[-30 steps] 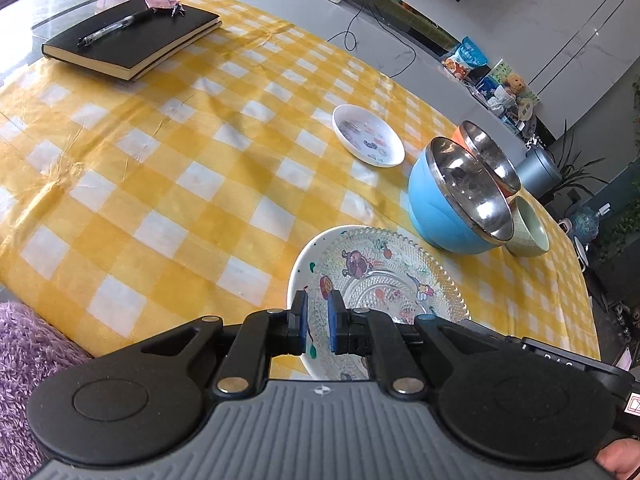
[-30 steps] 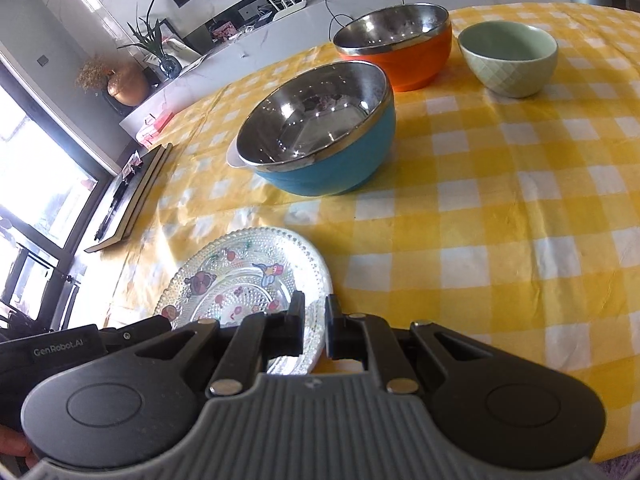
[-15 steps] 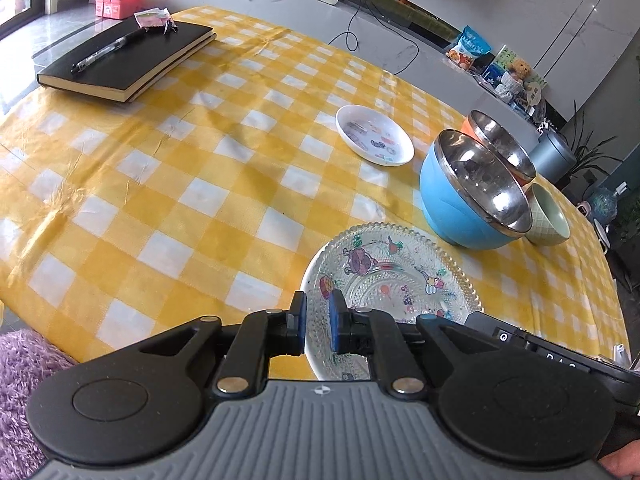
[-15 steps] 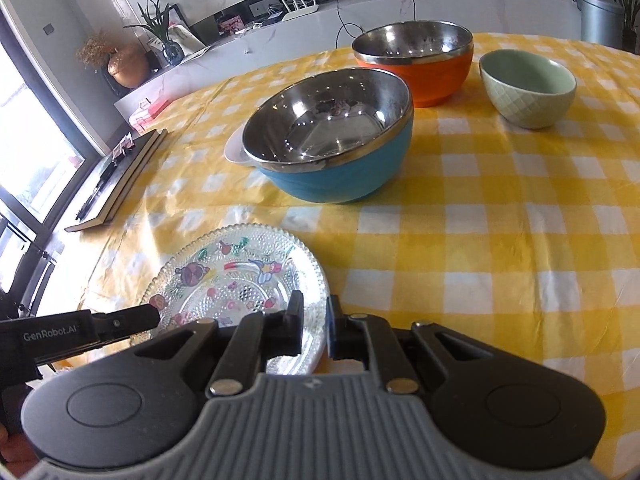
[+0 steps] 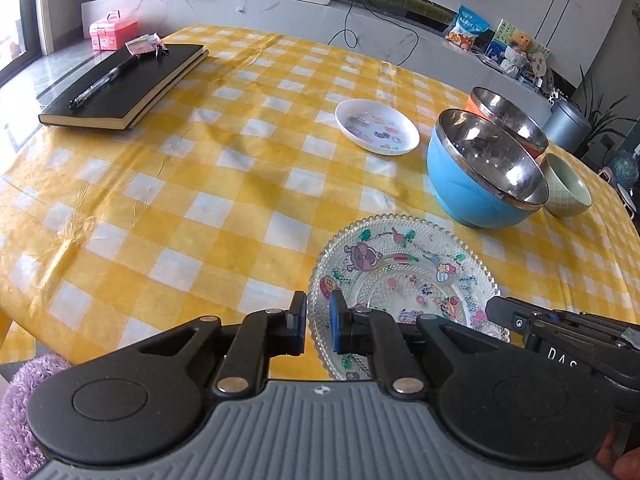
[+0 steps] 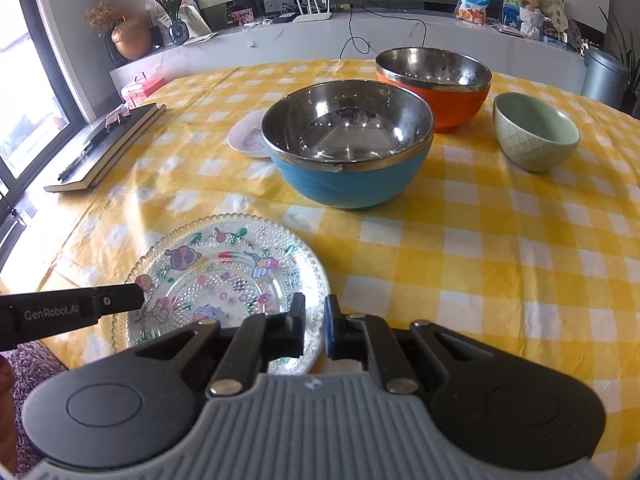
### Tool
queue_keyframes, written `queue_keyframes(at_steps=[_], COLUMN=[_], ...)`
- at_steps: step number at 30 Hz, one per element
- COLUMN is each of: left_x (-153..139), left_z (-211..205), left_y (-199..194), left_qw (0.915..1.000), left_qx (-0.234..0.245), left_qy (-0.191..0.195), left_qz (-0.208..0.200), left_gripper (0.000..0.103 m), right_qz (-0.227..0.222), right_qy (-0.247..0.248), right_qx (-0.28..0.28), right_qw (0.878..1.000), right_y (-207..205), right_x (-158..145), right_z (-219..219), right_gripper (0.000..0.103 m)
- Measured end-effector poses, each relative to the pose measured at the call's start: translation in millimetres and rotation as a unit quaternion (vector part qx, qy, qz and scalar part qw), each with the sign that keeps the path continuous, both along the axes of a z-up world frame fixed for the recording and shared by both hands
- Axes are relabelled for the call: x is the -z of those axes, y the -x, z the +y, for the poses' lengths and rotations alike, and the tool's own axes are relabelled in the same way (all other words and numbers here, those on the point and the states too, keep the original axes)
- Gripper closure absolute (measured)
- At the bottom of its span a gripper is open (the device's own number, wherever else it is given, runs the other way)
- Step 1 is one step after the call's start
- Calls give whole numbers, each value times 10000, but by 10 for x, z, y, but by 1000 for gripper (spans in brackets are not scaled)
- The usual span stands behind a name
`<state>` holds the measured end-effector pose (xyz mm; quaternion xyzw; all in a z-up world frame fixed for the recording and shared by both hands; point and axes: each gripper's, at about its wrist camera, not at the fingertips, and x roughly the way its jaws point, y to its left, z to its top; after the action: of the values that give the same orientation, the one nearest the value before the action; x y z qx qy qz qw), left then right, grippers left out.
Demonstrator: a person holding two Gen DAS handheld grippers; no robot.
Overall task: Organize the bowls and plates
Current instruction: 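Lower the glass plate onto the Fruity plate and open the left gripper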
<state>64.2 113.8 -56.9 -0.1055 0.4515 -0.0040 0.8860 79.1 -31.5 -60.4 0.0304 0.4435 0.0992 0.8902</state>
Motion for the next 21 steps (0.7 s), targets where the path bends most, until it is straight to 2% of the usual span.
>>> queue_keyframes(at_steps=[6, 10, 12, 21], left_x=[-6, -36, -66, -358], left_z=[-49, -33, -20, 4], left_y=[14, 37, 46, 20], left_qw=[9998, 9999, 9998, 9984], left_qx=[89, 69, 71, 198], left_qy=[-190, -86, -21, 87], left_qz=[-61, -108, -162, -524], left_gripper=[90, 87, 83, 75], right_qz=[-113, -231, -292, -444], right_qy=[116, 58, -6, -260], right_qx=[-72, -35, -20, -45], right_qw=[9998, 9997, 9996, 9987], right_y=[27, 58, 76, 73], right_x=[10, -16, -43, -223], right_z=[32, -6, -42, -141], right_gripper=[94, 91, 85, 79])
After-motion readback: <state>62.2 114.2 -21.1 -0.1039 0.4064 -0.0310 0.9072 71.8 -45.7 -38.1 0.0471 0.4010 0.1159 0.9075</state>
